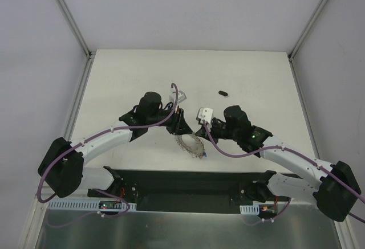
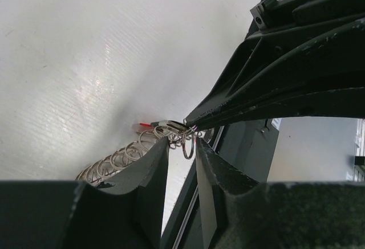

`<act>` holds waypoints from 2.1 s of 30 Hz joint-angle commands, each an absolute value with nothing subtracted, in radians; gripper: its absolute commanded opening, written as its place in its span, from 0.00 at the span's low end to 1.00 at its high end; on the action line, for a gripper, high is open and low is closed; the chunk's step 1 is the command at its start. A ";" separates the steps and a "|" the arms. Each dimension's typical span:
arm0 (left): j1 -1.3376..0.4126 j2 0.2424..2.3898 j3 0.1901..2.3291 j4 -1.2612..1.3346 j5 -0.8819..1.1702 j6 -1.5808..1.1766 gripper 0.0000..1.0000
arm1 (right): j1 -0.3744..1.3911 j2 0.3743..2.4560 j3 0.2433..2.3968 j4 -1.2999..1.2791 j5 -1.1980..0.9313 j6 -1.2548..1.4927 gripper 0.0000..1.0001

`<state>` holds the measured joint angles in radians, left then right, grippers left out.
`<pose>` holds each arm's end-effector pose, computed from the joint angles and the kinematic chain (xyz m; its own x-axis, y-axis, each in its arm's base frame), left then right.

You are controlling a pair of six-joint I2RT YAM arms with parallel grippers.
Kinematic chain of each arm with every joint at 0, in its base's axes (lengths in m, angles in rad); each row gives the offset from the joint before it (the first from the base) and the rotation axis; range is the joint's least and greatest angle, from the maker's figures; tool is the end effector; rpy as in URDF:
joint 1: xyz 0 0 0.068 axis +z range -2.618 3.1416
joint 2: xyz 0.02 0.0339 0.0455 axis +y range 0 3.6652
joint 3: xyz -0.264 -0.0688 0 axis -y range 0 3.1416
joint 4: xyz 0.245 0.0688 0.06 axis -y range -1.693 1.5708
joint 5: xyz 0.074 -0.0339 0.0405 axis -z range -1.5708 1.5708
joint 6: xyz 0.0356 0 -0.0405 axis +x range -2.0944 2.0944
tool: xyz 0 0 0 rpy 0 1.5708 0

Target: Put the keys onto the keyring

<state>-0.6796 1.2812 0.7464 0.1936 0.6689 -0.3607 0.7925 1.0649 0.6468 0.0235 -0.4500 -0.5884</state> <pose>0.2055 -0.1944 0.2592 -0.5780 0.1110 -0.8085 0.7948 0.3015 -0.5267 0.1562 0.1805 0.2590 0.2878 -0.4199 -0.8607 -0.9177 0.1361 -0.3733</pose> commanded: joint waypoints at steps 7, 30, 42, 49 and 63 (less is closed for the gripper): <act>-0.689 1.305 0.796 0.170 0.690 -0.388 0.24 | 0.799 1.055 0.695 0.035 -0.465 -0.603 0.01; -0.710 1.253 0.799 0.126 0.672 -0.431 0.20 | 0.807 1.051 0.696 0.034 -0.457 -0.603 0.01; -0.710 1.262 0.796 0.091 0.591 -0.430 0.24 | 0.811 1.046 0.695 0.029 -0.454 -0.606 0.01; -0.721 1.290 0.816 0.091 0.621 -0.430 0.24 | 0.816 1.048 0.698 0.028 -0.453 -0.607 0.01; -0.742 1.330 0.842 0.091 0.652 -0.431 0.20 | 0.818 1.046 0.698 0.026 -0.451 -0.609 0.01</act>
<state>-0.7338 1.3205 0.8040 0.0841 0.6254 -0.4129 0.8097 1.0649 0.6468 0.0097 -0.4438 -0.5926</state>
